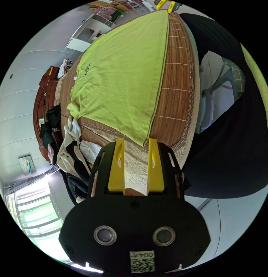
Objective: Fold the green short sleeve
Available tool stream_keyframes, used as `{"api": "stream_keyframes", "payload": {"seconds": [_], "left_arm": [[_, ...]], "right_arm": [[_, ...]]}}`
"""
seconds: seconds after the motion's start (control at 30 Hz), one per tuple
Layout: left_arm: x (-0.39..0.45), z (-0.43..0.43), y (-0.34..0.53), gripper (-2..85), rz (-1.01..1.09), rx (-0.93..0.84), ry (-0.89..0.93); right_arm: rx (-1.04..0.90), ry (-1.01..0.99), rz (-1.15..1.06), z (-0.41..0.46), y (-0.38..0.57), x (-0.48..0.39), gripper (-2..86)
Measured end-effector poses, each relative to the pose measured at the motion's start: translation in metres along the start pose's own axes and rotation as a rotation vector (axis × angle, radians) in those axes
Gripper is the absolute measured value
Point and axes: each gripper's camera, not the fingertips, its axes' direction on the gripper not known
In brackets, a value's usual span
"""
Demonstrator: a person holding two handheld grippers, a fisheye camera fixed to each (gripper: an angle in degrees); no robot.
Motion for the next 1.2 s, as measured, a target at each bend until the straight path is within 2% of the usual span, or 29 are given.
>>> {"api": "stream_keyframes", "payload": {"seconds": [0.23, 0.3, 0.47, 0.6, 0.77, 0.9, 1.03, 1.13, 1.2], "left_arm": [[-0.032, 0.014, -0.018, 11.8, 0.078, 0.017, 0.114], [-0.055, 0.022, -0.021, 11.2, 0.052, 0.011, 0.2], [-0.13, 0.066, -0.029, 10.8, -0.025, -0.019, 0.547], [-0.168, 0.095, -0.042, 10.9, -0.013, -0.065, 0.688], [-0.183, 0.104, -0.058, 10.8, 0.032, -0.12, 0.698], [-0.191, 0.106, -0.058, 10.5, 0.026, -0.117, 0.693], [-0.205, 0.112, -0.054, 9.4, -0.038, -0.118, 0.732], [-0.213, 0.112, -0.053, 6.5, -0.071, -0.126, 0.739], [-0.215, 0.108, -0.053, 4.0, -0.123, -0.108, 0.678]], "right_arm": [[-0.007, -0.11, -0.056, 0.027, -0.017, 0.036, 8.5], [-0.006, -0.177, -0.043, 0.038, -0.019, 0.051, 7.6], [-0.017, -0.387, -0.022, 0.072, -0.021, 0.096, 6.6], [-0.057, -0.503, -0.039, 0.102, -0.028, 0.121, 6.6], [-0.087, -0.551, -0.06, 0.13, -0.031, 0.132, 6.3], [-0.066, -0.586, -0.006, 0.154, -0.02, 0.143, 2.9], [-0.035, -0.669, 0.068, 0.177, -0.003, 0.158, 1.4], [-0.04, -0.66, 0.062, 0.186, 0.001, 0.157, 0.7], [-0.053, -0.638, 0.04, 0.187, 0.0, 0.153, 0.5]]}}
